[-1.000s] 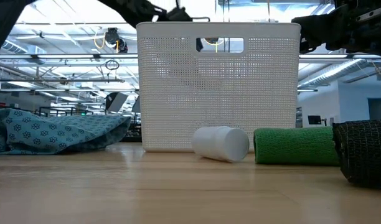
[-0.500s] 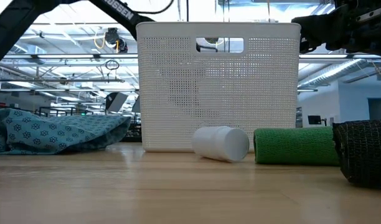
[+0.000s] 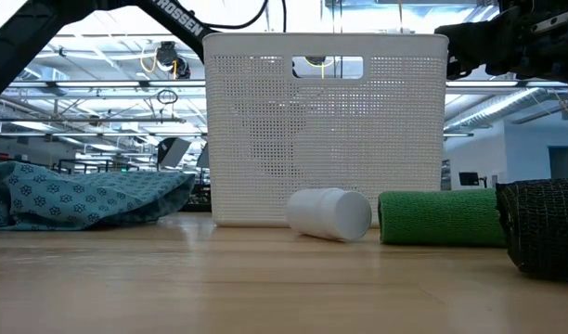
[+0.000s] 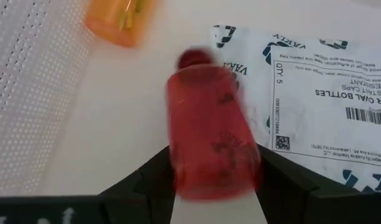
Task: Pick & place medical supplies in basket/bin
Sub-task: Put the dark orange pill bottle into the white bin
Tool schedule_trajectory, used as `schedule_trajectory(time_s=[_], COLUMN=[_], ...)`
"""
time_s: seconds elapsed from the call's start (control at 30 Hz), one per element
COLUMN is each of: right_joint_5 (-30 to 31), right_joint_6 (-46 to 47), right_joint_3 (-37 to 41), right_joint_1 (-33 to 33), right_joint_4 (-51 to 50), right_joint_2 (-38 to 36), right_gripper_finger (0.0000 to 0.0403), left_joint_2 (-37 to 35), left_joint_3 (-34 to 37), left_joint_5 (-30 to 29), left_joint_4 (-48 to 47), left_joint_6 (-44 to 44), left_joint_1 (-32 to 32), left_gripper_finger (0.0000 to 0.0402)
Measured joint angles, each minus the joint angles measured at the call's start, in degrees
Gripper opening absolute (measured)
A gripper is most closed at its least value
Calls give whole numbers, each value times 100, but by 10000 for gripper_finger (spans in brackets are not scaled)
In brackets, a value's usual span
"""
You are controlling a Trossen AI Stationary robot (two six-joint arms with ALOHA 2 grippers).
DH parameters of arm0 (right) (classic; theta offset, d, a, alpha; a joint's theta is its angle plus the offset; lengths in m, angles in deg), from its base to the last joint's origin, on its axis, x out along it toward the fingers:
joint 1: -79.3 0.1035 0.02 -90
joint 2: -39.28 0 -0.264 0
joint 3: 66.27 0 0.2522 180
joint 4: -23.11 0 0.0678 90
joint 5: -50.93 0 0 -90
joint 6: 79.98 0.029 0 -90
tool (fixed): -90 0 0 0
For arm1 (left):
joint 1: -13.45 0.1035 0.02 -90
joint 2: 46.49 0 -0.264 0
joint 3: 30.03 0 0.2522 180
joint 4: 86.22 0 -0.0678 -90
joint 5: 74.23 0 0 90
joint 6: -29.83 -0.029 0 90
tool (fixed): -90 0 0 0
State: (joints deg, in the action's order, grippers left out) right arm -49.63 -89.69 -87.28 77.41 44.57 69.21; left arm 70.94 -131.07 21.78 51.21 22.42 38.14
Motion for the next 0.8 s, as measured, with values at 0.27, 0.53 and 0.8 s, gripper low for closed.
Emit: schedule_trajectory(time_s=[0.27, 0.53, 0.8], right_joint_5=[-9, -11, -13], right_joint_6=[0, -7, -2], right_joint_3=[0, 0, 0], right_joint_1=[0, 0, -2], right_joint_4=[2, -18, -62], right_joint_2=[0, 2, 2], right_gripper_finger=[0, 0, 0], left_joint_2=[-86, -1271, -3105], left_joint_3=[21, -15, 16], left_joint_5=[-95, -182, -393], left_joint_4=[55, 173, -1393], left_joint_6=[-153, -765, -884], left_joint_1=[-14, -295, -907], left_gripper_finger=[205, 259, 248])
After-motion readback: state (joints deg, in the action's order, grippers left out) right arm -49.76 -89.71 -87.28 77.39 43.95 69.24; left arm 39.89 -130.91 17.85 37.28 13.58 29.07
